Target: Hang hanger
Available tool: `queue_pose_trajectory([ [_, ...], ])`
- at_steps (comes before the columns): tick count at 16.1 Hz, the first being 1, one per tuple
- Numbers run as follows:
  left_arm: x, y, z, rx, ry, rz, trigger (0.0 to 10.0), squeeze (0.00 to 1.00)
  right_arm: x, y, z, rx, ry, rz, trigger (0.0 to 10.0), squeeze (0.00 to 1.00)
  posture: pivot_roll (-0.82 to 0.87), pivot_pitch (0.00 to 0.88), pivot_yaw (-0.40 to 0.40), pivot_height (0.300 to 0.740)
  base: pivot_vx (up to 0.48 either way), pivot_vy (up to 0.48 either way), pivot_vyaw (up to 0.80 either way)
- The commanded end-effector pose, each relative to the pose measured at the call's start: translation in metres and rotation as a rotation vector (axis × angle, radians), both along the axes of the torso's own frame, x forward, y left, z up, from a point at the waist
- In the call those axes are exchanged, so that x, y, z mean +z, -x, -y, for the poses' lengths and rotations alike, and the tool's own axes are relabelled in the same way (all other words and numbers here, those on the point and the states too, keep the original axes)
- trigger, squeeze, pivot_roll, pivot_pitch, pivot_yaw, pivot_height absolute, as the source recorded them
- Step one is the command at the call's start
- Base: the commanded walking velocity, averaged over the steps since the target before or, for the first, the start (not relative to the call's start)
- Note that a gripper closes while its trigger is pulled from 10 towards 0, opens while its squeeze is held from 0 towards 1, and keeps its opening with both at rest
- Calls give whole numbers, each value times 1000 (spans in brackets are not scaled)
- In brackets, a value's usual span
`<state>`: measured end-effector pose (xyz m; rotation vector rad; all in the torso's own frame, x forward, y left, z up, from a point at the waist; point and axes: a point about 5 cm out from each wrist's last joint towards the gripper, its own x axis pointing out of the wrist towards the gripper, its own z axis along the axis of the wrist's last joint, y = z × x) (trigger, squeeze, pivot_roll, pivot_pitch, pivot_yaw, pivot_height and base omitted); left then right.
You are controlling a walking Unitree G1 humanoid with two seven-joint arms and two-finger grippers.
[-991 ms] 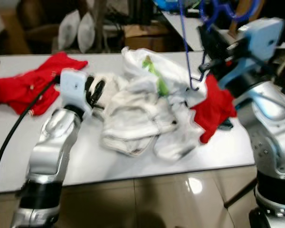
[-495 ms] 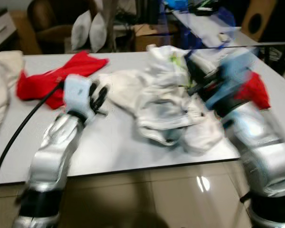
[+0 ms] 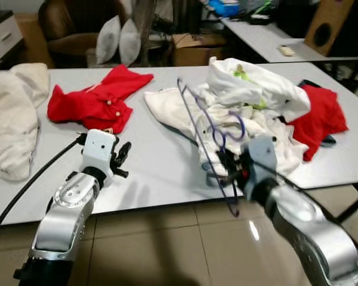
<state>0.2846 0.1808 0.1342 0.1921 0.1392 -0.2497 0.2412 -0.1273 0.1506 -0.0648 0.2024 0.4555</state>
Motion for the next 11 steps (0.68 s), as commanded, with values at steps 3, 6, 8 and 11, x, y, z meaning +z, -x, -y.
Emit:
queue_pose_trajectory([
  [3,-3,8,7,-26,21,-6,10000,0,-6,8,10,-59,-20,-40,10000,0,-95,0,18,740,0,361,0],
  [6,-9,14,8,-20,-5,-8,10000,0,0,-6,-2,-34,-23,19,10000,0,-85,0,1,740,0,95,0],
  [8,-7,15,8,-14,6,-2,10000,0,0,-7,-4,-8,-10,31,10000,0,-81,0,-12,740,0,-240,0],
  [11,-1,11,6,-5,-11,34,10000,0,6,-9,-8,75,1,76,10000,0,-86,0,-11,740,0,-320,0],
])
